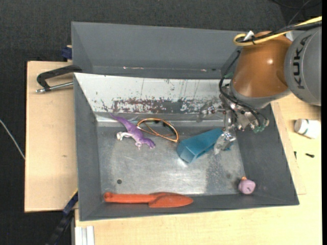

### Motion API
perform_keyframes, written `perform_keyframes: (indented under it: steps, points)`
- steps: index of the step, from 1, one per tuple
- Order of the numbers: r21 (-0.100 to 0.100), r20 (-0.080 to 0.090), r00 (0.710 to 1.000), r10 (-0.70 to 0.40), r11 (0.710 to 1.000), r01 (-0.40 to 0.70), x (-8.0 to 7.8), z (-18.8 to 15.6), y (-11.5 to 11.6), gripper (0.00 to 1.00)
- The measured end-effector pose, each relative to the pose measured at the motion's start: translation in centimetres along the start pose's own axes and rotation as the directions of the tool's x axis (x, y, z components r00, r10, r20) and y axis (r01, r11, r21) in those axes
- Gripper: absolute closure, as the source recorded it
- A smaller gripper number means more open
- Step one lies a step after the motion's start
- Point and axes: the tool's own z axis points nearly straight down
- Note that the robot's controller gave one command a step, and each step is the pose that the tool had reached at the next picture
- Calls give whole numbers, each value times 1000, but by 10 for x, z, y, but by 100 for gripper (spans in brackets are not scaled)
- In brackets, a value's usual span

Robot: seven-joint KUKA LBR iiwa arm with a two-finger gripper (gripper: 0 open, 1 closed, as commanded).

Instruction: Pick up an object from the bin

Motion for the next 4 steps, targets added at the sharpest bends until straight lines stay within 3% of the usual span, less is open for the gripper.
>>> perform_keyframes:
  steps: [1,2,4]
  points:
    - [0,1,995,-100,995,100,-17,75,-3,0]
    - [0,-1,995,-99,995,99,-14,65,-2,100]
    - [0,-2,995,-99,995,99,-13,62,-2,100]
